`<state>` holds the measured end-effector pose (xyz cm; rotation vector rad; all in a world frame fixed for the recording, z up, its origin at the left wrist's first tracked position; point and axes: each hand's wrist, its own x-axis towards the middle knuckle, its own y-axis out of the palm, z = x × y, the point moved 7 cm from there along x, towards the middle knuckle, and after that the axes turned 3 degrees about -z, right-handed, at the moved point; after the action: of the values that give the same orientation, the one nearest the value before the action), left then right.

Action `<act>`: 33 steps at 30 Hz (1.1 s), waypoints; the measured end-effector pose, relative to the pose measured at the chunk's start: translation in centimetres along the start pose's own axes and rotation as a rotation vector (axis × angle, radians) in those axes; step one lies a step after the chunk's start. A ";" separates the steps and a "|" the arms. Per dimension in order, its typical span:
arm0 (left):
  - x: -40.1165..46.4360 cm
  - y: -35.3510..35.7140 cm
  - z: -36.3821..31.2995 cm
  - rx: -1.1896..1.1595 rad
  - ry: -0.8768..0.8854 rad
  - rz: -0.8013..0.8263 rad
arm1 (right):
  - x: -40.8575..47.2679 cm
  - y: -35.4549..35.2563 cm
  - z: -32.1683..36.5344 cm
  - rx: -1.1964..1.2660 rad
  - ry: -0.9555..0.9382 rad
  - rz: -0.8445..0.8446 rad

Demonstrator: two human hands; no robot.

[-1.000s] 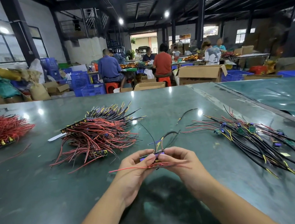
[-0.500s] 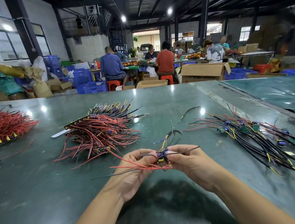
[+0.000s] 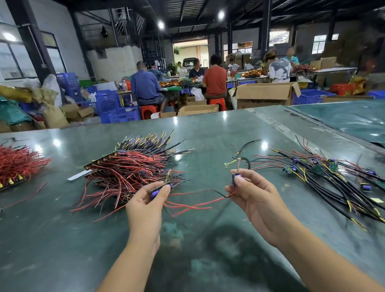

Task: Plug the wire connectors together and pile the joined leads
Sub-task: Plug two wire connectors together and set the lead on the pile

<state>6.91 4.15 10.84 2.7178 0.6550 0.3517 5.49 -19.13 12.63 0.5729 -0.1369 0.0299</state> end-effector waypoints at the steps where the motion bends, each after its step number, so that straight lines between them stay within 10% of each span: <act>1: 0.2 -0.5 0.1 0.095 0.036 -0.036 | 0.0 0.0 0.1 -0.022 -0.009 -0.002; 11: -1.2 0.6 -2.7 0.549 0.387 -0.003 | -0.5 1.2 0.0 -0.059 0.109 0.116; 17: -4.7 4.7 0.3 0.039 -0.333 0.461 | -2.2 3.3 -0.9 -0.201 0.261 0.424; 33: -5.0 5.3 1.1 -0.231 -0.537 0.383 | -0.6 -0.7 1.2 -0.833 0.229 0.298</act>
<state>5.06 -2.95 10.97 2.5305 -0.0522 -0.2084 4.75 -20.39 13.18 -0.2873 -0.0029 0.3118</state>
